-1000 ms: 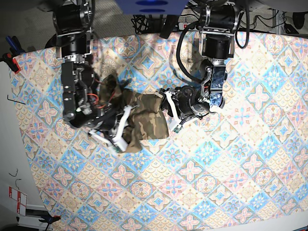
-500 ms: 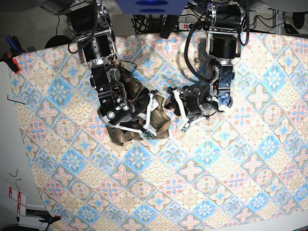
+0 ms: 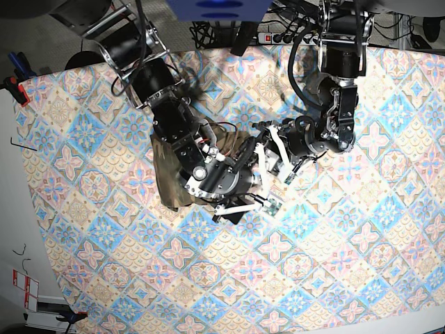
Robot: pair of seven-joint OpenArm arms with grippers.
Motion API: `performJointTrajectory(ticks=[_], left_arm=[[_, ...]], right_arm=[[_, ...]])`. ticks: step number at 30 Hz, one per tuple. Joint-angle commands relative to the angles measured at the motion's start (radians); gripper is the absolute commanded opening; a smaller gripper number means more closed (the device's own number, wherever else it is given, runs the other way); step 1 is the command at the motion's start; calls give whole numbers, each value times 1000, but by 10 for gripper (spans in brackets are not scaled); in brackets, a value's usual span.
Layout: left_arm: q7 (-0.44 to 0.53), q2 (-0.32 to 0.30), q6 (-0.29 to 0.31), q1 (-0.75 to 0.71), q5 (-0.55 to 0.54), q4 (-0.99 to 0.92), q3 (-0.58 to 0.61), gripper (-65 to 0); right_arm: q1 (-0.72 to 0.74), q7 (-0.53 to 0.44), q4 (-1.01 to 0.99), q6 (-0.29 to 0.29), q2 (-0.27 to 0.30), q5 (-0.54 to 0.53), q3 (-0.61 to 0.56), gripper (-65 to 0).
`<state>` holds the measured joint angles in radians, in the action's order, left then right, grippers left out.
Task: Fold the T-shirt properly
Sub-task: 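Grasp the strip ends with both grippers and fold them toward the middle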
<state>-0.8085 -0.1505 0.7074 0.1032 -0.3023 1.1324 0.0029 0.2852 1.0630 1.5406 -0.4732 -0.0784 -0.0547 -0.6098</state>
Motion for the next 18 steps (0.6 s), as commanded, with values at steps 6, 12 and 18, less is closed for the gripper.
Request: performJointTrajectory(ticks=[6,12,18], left_arm=[[-15,-13,-9,-81,22,153,4,-397],[-15,-45,-9,-227,25,518,4,-397],[-114,-41,-9,-216,15,707,6,-397]], right_arm=[[13,4,145,101,4,5,86,-279],[-42,67,136,179,50,2,190,-475],[-100,124,137,181,71,2,324,-568]])
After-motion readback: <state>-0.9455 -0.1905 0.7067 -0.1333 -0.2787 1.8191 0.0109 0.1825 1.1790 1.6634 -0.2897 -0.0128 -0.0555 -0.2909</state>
